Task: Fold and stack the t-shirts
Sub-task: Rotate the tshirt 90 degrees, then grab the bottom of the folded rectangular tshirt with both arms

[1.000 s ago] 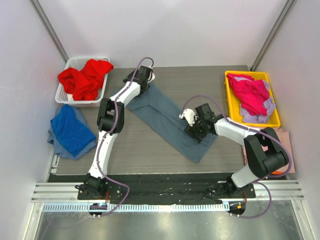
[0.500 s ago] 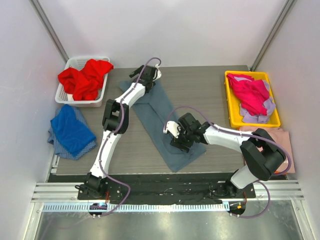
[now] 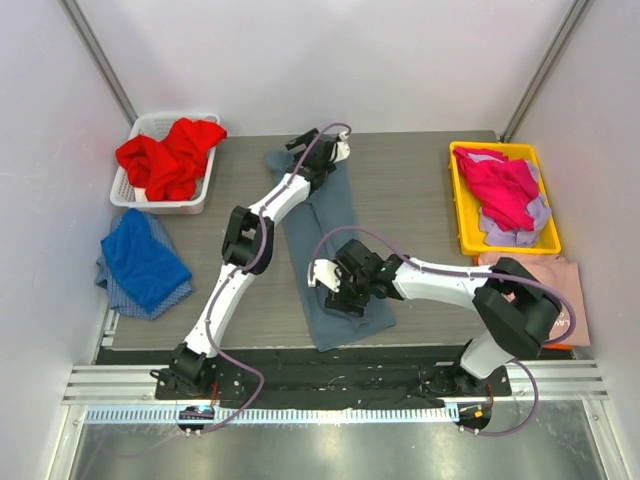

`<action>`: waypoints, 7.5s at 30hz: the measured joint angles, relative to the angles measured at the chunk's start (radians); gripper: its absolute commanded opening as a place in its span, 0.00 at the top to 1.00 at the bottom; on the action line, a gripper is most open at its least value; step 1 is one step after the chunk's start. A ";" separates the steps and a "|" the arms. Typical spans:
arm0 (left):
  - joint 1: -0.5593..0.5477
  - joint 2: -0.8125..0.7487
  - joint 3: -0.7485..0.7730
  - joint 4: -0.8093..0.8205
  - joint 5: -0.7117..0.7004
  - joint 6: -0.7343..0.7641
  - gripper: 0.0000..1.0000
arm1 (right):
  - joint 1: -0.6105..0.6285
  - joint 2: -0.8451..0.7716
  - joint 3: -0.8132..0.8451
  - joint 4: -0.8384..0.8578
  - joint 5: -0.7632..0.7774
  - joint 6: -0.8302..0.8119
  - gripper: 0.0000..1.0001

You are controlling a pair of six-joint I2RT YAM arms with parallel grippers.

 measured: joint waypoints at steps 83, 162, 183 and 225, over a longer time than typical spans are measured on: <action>-0.328 -1.401 -1.726 -0.376 0.813 -0.418 0.16 | 0.056 -0.297 -0.080 -0.227 0.063 0.163 0.25; -0.355 -1.114 -1.508 -0.553 0.689 -0.433 0.42 | 0.282 -0.184 -0.087 -0.129 0.092 0.179 0.33; -0.353 -1.135 -1.538 -0.507 0.662 -0.423 0.76 | 0.278 -0.052 -0.058 -0.015 0.138 0.105 0.72; -0.219 -1.281 -1.494 -0.313 0.530 -0.381 1.00 | 0.138 -0.188 0.040 -0.074 0.373 0.038 0.99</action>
